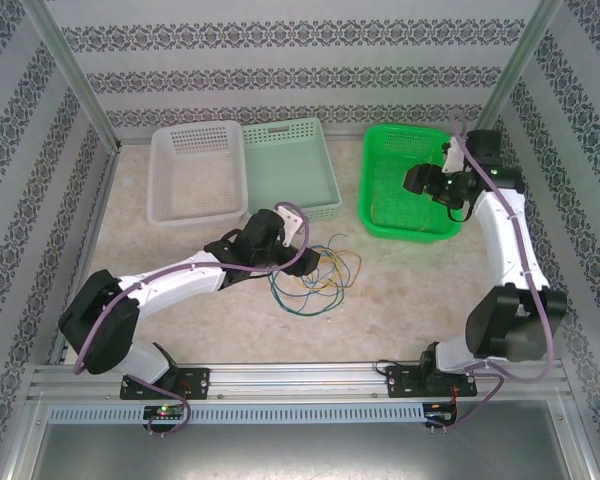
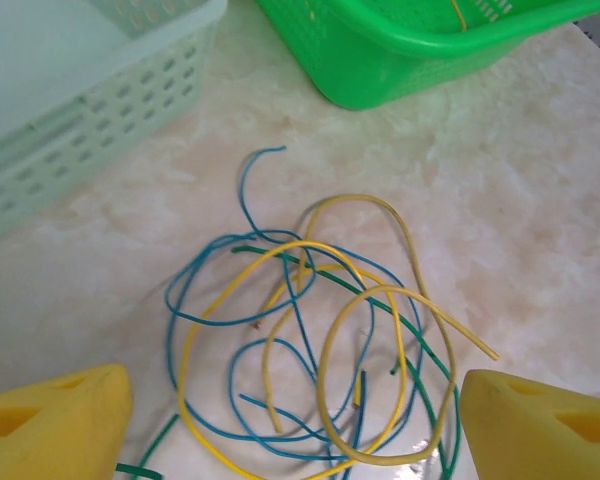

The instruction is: Untangle the cables

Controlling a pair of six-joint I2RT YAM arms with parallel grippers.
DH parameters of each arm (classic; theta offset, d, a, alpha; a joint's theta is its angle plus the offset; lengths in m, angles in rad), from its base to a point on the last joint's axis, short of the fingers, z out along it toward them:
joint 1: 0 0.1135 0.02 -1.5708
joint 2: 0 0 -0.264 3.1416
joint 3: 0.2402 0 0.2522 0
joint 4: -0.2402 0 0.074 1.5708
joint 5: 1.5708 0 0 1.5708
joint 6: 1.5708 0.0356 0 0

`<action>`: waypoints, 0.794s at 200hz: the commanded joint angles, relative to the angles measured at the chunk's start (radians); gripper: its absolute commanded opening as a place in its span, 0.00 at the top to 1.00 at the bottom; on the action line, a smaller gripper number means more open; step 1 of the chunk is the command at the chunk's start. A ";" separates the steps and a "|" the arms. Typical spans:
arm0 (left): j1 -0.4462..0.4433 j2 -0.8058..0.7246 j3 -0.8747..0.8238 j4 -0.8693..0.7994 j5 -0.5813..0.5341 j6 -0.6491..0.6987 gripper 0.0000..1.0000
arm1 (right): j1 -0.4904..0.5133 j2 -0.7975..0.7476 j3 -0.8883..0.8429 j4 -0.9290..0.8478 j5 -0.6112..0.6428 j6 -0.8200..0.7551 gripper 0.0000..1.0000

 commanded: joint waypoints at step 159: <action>0.011 0.236 0.150 -0.120 0.211 -0.126 0.64 | 0.108 -0.347 -0.500 0.206 -0.018 0.188 0.26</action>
